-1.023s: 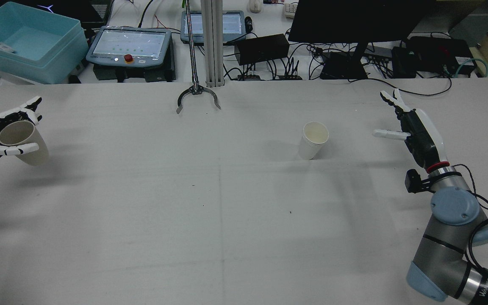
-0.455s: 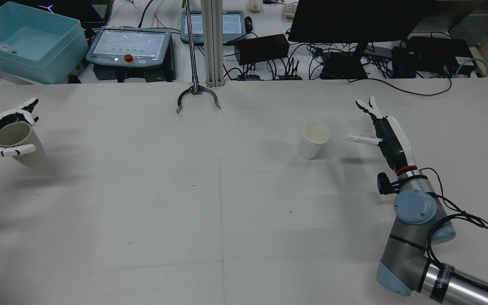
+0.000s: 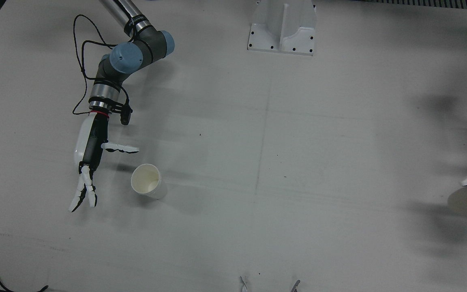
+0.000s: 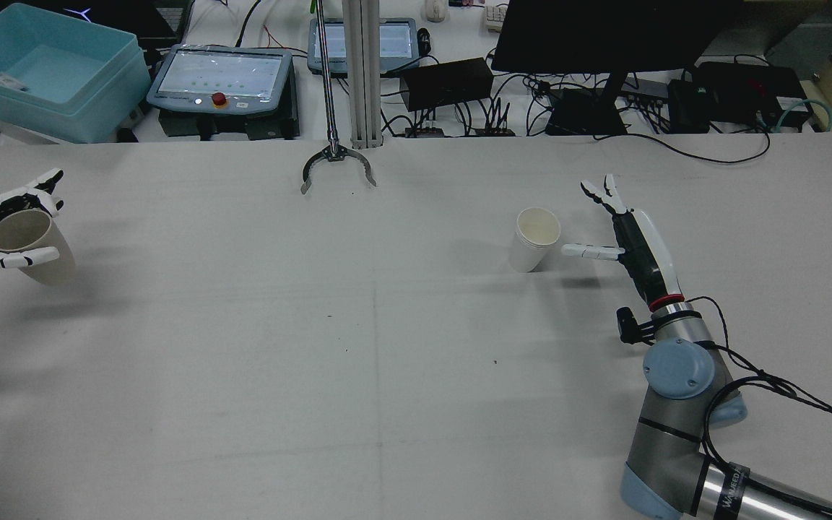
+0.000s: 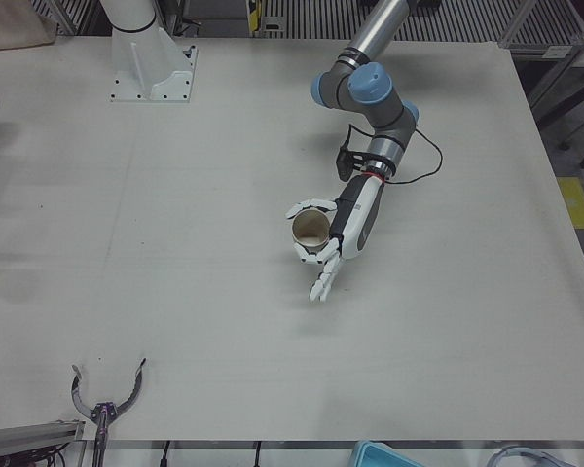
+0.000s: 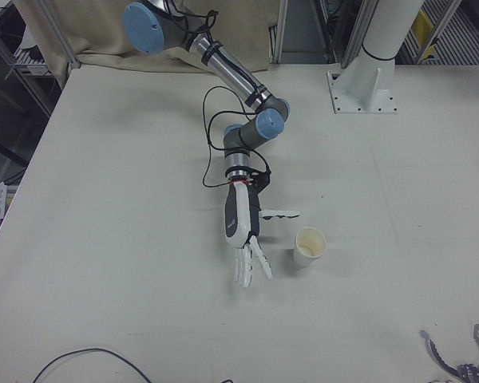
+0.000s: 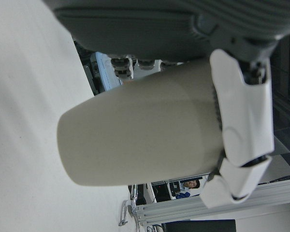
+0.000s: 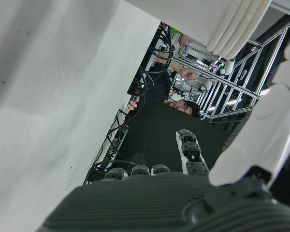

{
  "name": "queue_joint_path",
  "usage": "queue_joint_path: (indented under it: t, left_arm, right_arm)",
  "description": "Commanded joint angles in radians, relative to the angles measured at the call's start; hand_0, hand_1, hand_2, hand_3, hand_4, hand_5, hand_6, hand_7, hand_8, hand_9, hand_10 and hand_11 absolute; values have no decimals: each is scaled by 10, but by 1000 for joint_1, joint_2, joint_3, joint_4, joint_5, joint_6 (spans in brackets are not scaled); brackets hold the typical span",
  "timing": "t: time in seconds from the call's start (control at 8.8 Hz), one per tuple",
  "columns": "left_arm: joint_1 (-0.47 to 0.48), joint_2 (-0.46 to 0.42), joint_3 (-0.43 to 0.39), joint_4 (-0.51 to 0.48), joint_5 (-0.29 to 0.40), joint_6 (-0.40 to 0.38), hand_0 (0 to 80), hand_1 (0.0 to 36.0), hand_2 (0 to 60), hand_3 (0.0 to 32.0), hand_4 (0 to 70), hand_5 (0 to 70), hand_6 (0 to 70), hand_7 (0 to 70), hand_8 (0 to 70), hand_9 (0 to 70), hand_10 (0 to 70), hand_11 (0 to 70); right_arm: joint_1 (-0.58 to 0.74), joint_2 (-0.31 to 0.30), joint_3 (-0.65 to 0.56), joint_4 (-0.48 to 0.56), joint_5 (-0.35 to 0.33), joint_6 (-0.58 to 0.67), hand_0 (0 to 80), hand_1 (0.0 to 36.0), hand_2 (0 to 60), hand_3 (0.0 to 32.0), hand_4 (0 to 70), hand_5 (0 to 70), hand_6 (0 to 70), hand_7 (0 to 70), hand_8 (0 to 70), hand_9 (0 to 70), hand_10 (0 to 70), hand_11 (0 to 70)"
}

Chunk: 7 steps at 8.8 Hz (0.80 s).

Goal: Pour water
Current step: 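Reach the right hand to the standing beige cup and grasp it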

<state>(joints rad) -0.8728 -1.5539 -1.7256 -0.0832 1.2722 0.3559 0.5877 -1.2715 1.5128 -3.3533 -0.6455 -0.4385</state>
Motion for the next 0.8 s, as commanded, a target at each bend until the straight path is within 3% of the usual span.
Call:
queue_joint_path:
  t: [0.0,0.34,0.68]
  left_arm:
    - [0,0,1,-3,-1,0,495,360,600,0,259,614,18,73,15,23,46,97]
    - [-2,0,-2,-4,-1,0,493,360,600,0,260,618,18,73,16,23,46,97]
    - [-2,21,0,-20,-1,0,492,360,600,0,261,619,17,71,16,22,46,97]
  right_arm:
    - [-3,6,-16,2,6,-26,429,88,59,0,56,26,9,4,11,4,5,17]
    - [-14,113,-121,6,17,-31,425,87,62,0,59,26,13,9,13,7,6,18]
    - [-41,139,-132,8,17,-42,425,86,59,0,57,25,12,6,13,7,7,18]
